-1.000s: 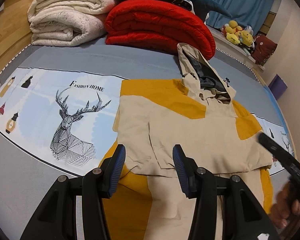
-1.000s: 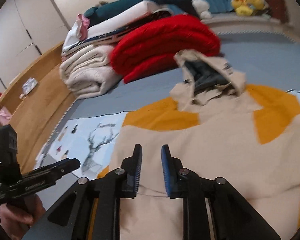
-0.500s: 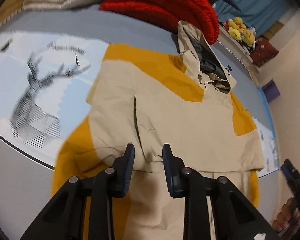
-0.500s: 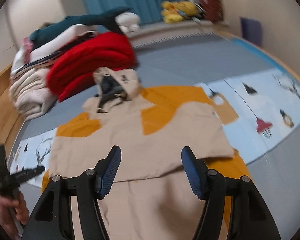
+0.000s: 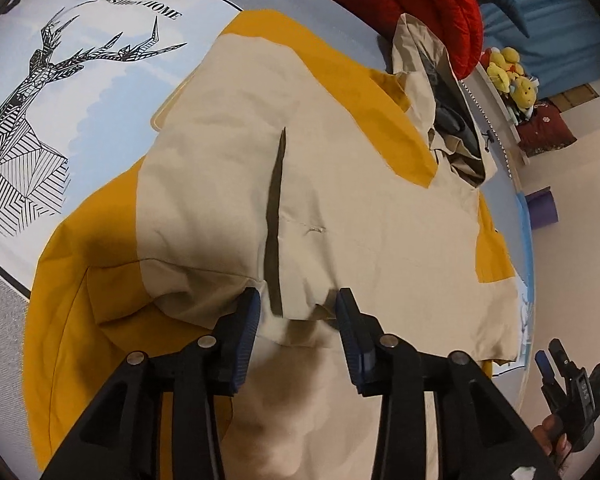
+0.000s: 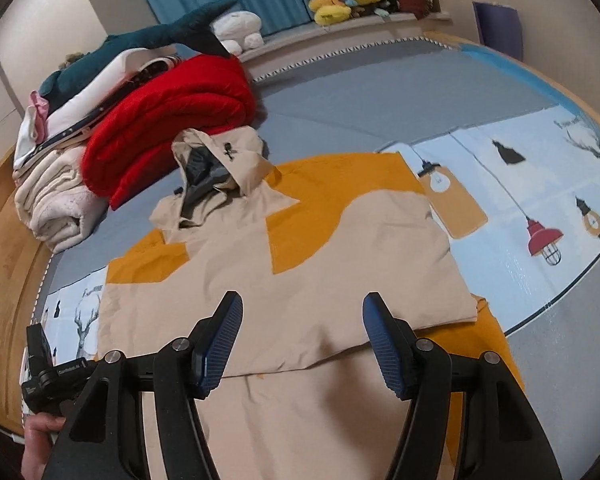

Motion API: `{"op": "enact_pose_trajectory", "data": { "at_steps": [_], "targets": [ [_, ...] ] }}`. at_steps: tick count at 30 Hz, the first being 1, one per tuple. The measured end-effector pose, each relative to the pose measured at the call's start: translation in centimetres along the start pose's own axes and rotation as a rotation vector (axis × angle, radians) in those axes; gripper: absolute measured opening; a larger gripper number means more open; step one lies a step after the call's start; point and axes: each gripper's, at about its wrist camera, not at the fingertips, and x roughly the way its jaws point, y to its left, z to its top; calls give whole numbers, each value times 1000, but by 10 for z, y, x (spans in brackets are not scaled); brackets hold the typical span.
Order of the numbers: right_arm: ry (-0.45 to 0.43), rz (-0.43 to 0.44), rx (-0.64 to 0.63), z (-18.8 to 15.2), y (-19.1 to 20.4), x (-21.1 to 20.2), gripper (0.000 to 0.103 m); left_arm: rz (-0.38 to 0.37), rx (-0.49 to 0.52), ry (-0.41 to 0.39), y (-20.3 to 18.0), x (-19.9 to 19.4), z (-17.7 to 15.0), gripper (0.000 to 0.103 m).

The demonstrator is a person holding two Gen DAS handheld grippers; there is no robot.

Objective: Fold large clothes

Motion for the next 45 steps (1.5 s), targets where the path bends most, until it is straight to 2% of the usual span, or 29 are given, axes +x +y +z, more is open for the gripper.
{"op": "enact_pose_trajectory", "data": {
  "at_steps": [2,4,5,7,10,12,14,16,18,20,23,26,29,32,33,35,38,39,41,42,45],
  "targets": [
    [13,-7,20,1,-7,7,63,-9,-1,-6,0,0,0,31],
    [29,-10,42,2,-14,14,63,-21,5,-14,0,-2,2,10],
    [35,-11,54,2,-18,18,63,-27,8,-25,0,-6,3,6],
    [47,-12,75,3,-24,25,63,-45,25,-73,-4,-23,6,2],
    [63,-9,119,3,-34,36,63,-2,62,-179,-13,-57,11,1],
    [83,-17,147,0,-43,45,63,49,59,-208,-11,-69,13,1],
    [131,-16,183,-6,-53,60,63,101,39,-167,-5,-64,14,5],
    [192,-79,218,-12,-66,76,63,184,16,-149,4,-60,15,6],
    [249,-170,233,-20,-79,89,63,277,29,-189,8,-65,15,6],
    [263,-209,263,-23,-88,91,63,277,54,-220,4,-70,15,6],
    [202,-289,240,-15,-80,75,63,197,92,-198,-3,-64,15,7],
    [125,-218,204,-7,-61,61,63,181,113,-130,-6,-42,13,11],
    [99,-182,134,-4,-48,63,63,242,129,-84,-3,-21,8,20],
    [201,-225,147,-13,-59,83,63,336,158,-37,-5,-10,0,25],
    [233,-257,159,-18,-65,88,63,354,175,-57,-11,-14,-2,24],
    [220,-268,180,-21,-70,84,63,371,230,-109,-29,-27,-5,23],
    [125,-286,81,-13,-47,69,63,345,285,-193,-56,-50,-10,28],
    [77,-281,33,-11,-37,64,63,326,282,-205,-58,-55,-12,30],
    [51,-274,-22,-9,-28,67,63,319,287,-205,-60,-59,-13,30],
    [68,-276,-37,-10,-27,74,63,325,297,-211,-61,-60,-14,30],
    [245,-311,-9,-24,-44,106,63,346,316,-230,-62,-68,-16,30]
  ]
}}
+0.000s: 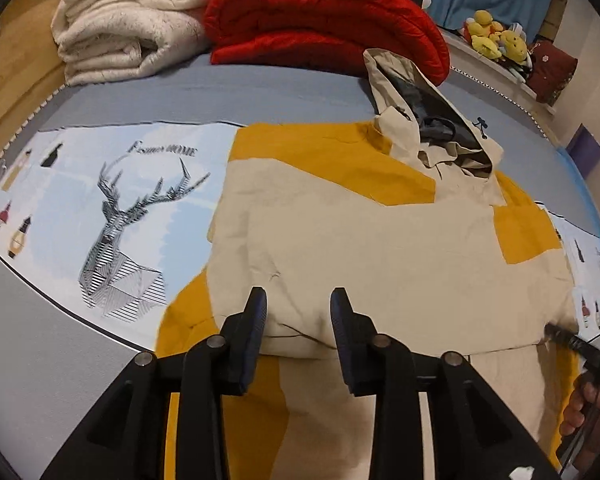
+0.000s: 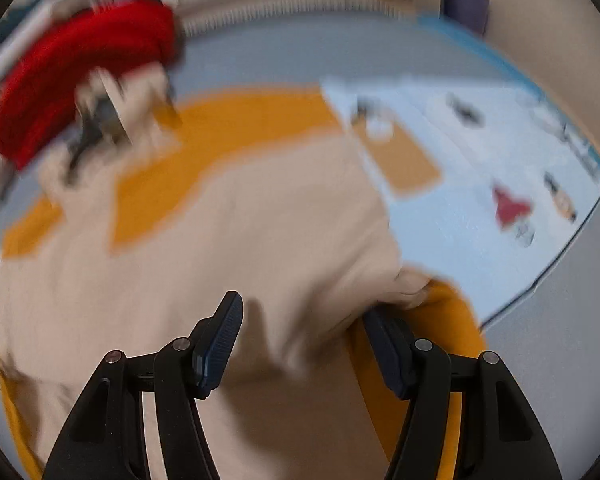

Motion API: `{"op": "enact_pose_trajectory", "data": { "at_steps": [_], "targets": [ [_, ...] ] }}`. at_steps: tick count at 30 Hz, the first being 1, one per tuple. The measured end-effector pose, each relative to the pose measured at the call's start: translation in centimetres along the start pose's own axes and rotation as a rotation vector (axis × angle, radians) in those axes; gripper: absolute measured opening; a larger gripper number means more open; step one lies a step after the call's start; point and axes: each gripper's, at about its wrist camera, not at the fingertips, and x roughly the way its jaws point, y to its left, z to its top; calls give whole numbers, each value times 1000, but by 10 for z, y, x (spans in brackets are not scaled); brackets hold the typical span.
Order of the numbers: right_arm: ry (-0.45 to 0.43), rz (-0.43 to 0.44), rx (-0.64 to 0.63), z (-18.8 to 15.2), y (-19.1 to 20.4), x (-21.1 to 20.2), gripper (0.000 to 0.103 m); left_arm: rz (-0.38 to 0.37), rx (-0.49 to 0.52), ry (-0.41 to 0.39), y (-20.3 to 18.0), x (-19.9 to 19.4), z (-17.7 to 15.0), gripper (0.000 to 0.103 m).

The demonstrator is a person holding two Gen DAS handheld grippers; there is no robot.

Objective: Fold large clothes

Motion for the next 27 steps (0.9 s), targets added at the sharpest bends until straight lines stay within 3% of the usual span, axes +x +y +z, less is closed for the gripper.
{"op": "enact_pose_trajectory", "data": {
  "at_steps": [3,10,16,18,27],
  "targets": [
    [-33,2,40,-1,-8,-11,63,-4,11,-19,-1,-11,1,30],
    [-380,101,-70,5,29,-113,63,19,60,-112,-11,-41,2,42],
    [-576,148,-192,-11,53,-191,63,-1,98,-180,-26,-70,2,53],
    [-599,164,-200,-15,54,-205,63,1,107,-203,-33,-81,3,56],
    [-547,178,-142,-14,45,-217,63,-11,122,-262,-58,-95,-1,60]
  ]
}}
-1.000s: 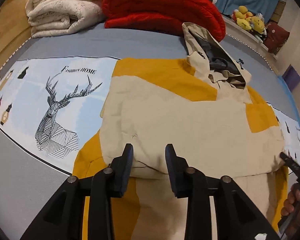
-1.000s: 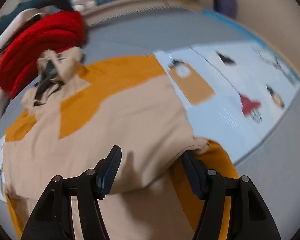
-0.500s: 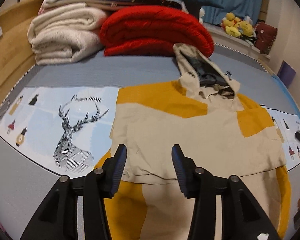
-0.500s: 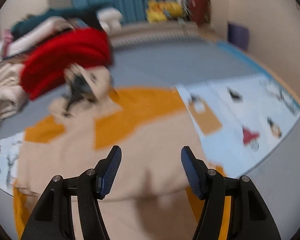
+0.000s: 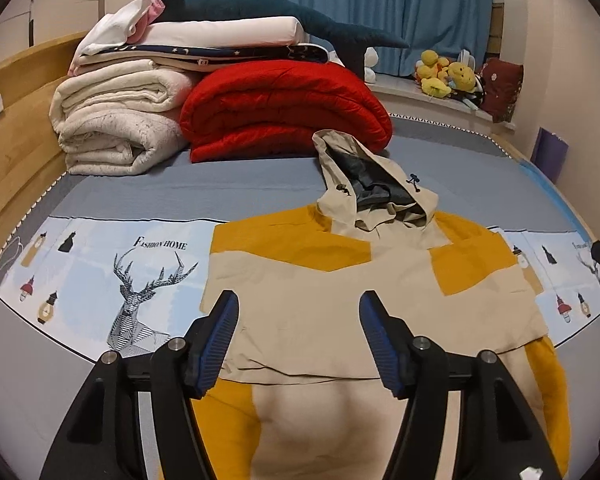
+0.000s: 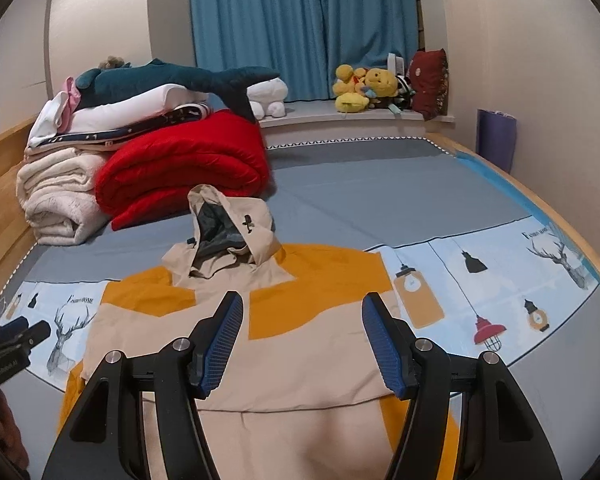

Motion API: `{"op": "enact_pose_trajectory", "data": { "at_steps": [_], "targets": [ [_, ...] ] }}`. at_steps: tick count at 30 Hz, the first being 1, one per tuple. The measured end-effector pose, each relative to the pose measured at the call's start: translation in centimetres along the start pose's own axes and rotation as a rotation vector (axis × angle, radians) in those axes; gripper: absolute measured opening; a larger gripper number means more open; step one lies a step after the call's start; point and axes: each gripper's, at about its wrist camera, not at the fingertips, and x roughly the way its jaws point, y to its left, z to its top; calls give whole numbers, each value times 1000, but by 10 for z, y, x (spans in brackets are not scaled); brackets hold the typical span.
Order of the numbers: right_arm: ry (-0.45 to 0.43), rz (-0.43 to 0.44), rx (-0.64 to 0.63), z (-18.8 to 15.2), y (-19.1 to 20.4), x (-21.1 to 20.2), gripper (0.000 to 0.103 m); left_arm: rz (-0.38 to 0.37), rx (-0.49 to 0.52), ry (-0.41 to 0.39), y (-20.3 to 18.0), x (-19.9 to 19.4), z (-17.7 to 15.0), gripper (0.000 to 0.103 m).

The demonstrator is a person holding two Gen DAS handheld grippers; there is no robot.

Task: Fold large clothes
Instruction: 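Move the left gripper toward the hood of the jacket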

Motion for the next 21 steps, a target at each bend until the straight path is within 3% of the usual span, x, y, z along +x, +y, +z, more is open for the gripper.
{"op": "enact_pose_trajectory", "data": {
  "at_steps": [12,16,21],
  "targets": [
    [88,-58,-35,-3,-26,11,63,40,37,38,-8,6,2,57],
    [145,-47,44,1,-45,20,63,32,-19,84,-8,22,17,57],
    [170,-67,45,1,-54,27,63,25,-52,107,-14,61,54,56]
  ]
}}
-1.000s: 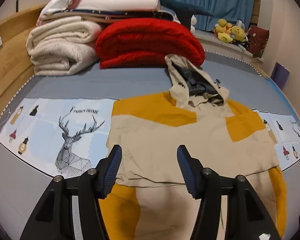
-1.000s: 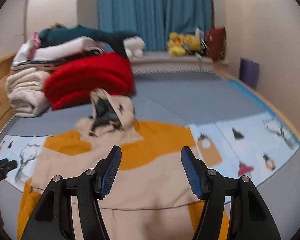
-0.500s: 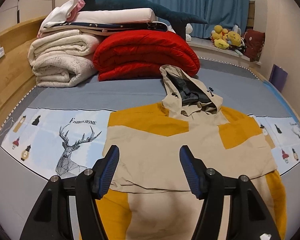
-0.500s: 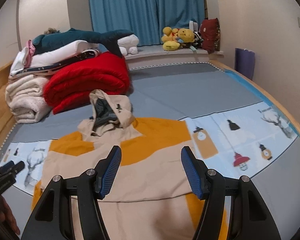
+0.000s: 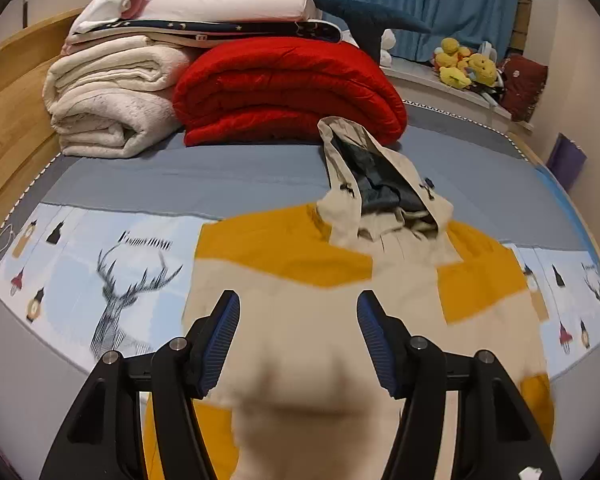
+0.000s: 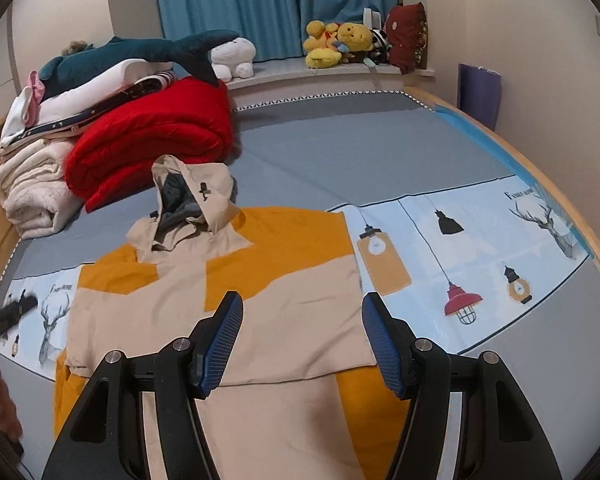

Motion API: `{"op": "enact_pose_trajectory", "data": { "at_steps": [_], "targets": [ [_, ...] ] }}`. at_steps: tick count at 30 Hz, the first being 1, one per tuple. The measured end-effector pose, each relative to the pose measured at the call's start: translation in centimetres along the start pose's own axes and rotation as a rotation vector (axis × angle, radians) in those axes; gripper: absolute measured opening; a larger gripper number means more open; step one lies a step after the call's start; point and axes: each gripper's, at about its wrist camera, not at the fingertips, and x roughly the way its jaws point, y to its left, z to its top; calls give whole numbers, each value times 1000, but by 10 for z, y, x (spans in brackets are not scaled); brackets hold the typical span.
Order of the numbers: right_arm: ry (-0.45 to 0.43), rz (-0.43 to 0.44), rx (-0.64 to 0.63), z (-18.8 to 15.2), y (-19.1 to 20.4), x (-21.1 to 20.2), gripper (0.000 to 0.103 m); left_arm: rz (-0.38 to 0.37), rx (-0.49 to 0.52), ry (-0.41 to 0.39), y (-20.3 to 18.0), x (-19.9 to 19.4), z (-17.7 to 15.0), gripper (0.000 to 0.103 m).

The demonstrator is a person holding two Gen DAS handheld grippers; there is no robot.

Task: Fold large clothes
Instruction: 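Move the left gripper toward the hood of the jacket, then close the left gripper on the hood edge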

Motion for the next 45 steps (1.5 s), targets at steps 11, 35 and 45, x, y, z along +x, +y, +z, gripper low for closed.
{"op": "enact_pose_trajectory", "data": {
  "at_steps": [11,35,45],
  "targets": [
    [33,-49,-31,-5,-9,27,52,-57,50,18,-32,108,90,35],
    [172,-35,-79,-28,15,95,49,-109,-127,128,-29,340,218,49],
    [175,-42,-108,-34,25,99,49,-107,-97,214,-41,387,232,9]
  ]
}}
